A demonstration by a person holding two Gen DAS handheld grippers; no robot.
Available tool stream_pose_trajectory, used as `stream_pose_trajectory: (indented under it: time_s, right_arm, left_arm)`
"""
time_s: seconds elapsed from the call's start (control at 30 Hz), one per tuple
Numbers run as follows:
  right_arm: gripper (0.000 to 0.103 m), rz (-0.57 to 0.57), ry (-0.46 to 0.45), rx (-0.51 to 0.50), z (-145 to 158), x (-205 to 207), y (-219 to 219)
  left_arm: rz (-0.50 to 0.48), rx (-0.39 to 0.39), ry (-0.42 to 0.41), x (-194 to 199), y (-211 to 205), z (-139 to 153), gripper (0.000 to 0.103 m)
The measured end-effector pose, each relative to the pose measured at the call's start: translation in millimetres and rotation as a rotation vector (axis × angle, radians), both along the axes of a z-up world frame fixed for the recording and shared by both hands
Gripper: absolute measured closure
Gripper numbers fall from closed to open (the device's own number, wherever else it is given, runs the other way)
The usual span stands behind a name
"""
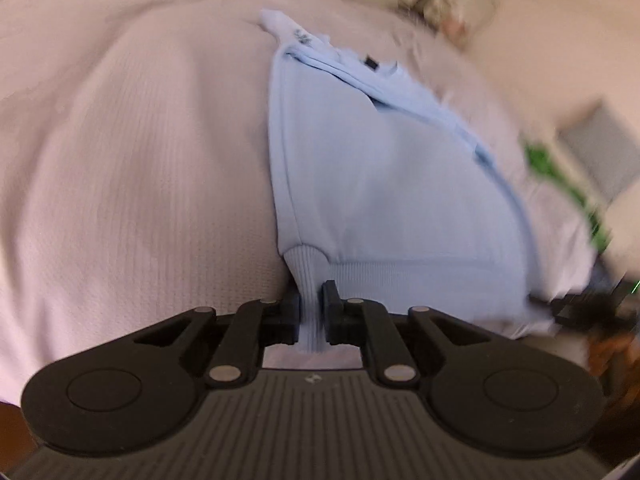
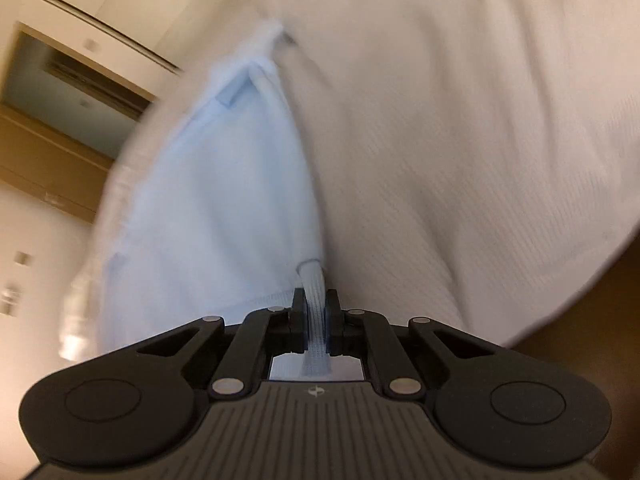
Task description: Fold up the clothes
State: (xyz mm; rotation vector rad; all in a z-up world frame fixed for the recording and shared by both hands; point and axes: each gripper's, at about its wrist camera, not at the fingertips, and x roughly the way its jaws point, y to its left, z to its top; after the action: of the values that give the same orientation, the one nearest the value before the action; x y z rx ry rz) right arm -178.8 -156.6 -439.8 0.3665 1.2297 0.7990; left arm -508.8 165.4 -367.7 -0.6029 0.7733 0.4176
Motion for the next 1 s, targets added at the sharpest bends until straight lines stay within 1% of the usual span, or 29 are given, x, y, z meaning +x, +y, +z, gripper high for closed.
stream_pose_trajectory:
  time_s: [0.03,0.07,0.1,0.17,0.2,0.23,0.3,0.33,0.37,0.4,0.47,0.5,0.53,0.6,0.63,0.67,0.7,0.73,0.77,0.8,0.83,0.9,1.0]
  right_arm:
    - [0.094,0.01,-0.018,-0.031,5.9,-4.0,3.8]
    - [0.085,0.021,-0.056,-0.088,16.8,-7.7,8.5]
    - [0.074,0.02,-0.12,-0.14,30.9,-12.3,12.1]
    - [0.073,0.018,-0.249,-0.243,59.3,-21.8,19.2]
    - [0.073,0.018,-0.336,-0.279,73.0,-29.5,24.0]
    - [0.073,0.016,-0.399,-0.271,80.0,-38.2,25.8]
    - [0.067,0.024,-0.489,-0.215,83.7,-53.2,35.1]
    - [0.067,0.029,-0.53,-0.19,84.8,-60.0,39.5]
    - [0.067,0.041,-0.545,-0.183,78.9,-61.7,42.2]
    - [0.067,0.054,-0.554,-0.195,69.7,-64.0,51.3]
    - [0.067,0.067,-0.542,-0.276,52.0,-65.4,69.4]
    - [0.067,0.079,-0.531,-0.308,44.3,-67.4,70.7]
    - [0.068,0.09,-0.519,-0.339,37.1,-69.6,71.6]
    - [0.067,0.095,-0.475,-0.385,36.9,-78.3,64.2]
    - [0.066,0.085,-0.471,-0.386,44.0,-85.9,60.6]
    - [0.06,0.076,-0.468,-0.384,51.7,-93.5,57.2]
    - [0.046,0.062,-0.482,-0.356,65.2,-100.8,55.0]
    - [0.037,0.049,-0.496,-0.328,78.8,-108.2,52.8]
    - [0.025,0.038,-0.511,-0.301,92.0,-115.7,50.8]
    - [0.022,0.039,-0.532,-0.284,103.2,-124.3,49.6]
    - [0.021,0.04,-0.554,-0.267,114.3,-132.9,48.4]
    - [0.012,0.048,-0.582,-0.243,133.7,-148.7,46.1]
    - [0.01,0.067,-0.603,-0.232,156.1,-168.6,45.4]
  left_arm:
    - [-0.01,0.024,0.034,2.3,-2.6,4.3,0.092]
    - [-0.019,0.048,0.069,4.6,-5.2,8.6,0.092]
    - [-0.032,0.086,0.092,5.0,-8.1,16.2,0.092]
    - [-0.058,0.193,0.093,1.1,-14.4,39.2,0.092]
    - [-0.054,0.227,0.061,2.1,-16.7,45.3,0.09]
    - [-0.048,0.246,0.039,7.3,-18.9,44.8,0.089]
    - [-0.036,0.263,0.034,23.2,-25.5,33.4,0.087]
    - [-0.031,0.272,0.031,31.1,-28.8,27.7,0.087]
    - [-0.02,0.276,0.045,39.2,-32.0,20.1,0.087]
    - [0.002,0.276,0.084,46.3,-36.4,11.1,0.085]
    - [0.057,0.281,0.163,56.8,-48.3,-3.6,0.086]
    - [0.078,0.287,0.199,60.6,-55.6,-6.9,0.086]
    - [0.09,0.3,0.23,62.2,-64.8,-4.2,0.085]
    - [0.109,0.297,0.263,64.0,-81.5,7.5,0.081]
    - [0.113,0.299,0.269,65.1,-89.9,16.0,0.078]
    - [0.11,0.317,0.265,66.9,-98.9,26.3,0.076]
    - [0.107,0.337,0.261,67.3,-107.4,36.5,0.073]
    - [0.105,0.362,0.257,66.2,-115.3,46.9,0.067]
    - [0.104,0.388,0.254,65.6,-123.2,57.7,0.065]
    - [0.103,0.411,0.246,64.9,-129.8,68.0,0.063]
    - [0.104,0.432,0.234,64.5,-136.2,77.8,0.061]
    - [0.109,0.462,0.214,61.0,-146.8,92.5,0.056]
    - [0.114,0.482,0.196,52.9,-160.1,105.7,0.055]
